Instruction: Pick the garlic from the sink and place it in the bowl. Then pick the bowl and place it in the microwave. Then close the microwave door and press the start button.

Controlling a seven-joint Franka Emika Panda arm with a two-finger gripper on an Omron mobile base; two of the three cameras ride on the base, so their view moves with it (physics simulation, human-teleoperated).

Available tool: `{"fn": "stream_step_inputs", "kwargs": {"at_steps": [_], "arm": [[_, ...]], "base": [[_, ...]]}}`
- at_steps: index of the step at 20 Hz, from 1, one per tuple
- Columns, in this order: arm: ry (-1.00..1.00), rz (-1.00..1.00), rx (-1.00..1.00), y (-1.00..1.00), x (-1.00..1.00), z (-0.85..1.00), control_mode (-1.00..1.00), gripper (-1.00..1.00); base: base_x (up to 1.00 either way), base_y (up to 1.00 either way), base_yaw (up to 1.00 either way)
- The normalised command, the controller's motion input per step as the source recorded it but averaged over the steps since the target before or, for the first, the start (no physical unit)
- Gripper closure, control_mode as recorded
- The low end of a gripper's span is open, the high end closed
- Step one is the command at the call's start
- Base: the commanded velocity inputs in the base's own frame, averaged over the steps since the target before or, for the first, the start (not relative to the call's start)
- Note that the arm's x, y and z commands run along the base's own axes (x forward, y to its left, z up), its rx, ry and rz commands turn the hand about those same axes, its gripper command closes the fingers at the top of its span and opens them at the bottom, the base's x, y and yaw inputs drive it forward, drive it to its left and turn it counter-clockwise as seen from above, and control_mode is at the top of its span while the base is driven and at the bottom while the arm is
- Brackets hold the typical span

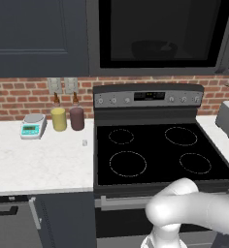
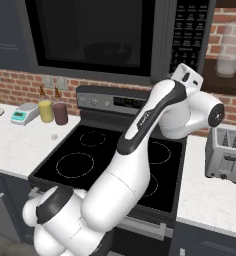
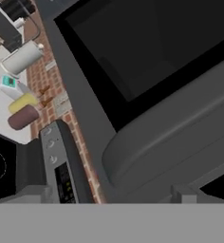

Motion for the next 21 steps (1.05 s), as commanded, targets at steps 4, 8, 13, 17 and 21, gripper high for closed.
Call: {"fn": "stream_step_inputs", "kwargs": {"at_steps": [4, 8, 13, 17, 21], "arm": [[0.00, 0.00, 0.00, -0.03, 0.29, -0.01, -1.00, -1.00], [0.00, 0.00, 0.00, -0.08, 0.17, -0.03, -1.00, -1.00], [0.00, 0.00, 0.00, -0.13, 0.07, -0.02, -1.00, -1.00], [0.00, 0.00, 0.00, -0.09, 0.14, -0.14, -1.00, -1.00], [0.00, 0.00, 0.00, -0.04, 0.21, -0.21, -1.00, -1.00]], "base": [[0.00, 0.00, 0.00], [0.00, 0.00, 0.00], [0.00, 0.00, 0.00], [0.00, 0.00, 0.00], [0.00, 0.00, 0.00]]}}
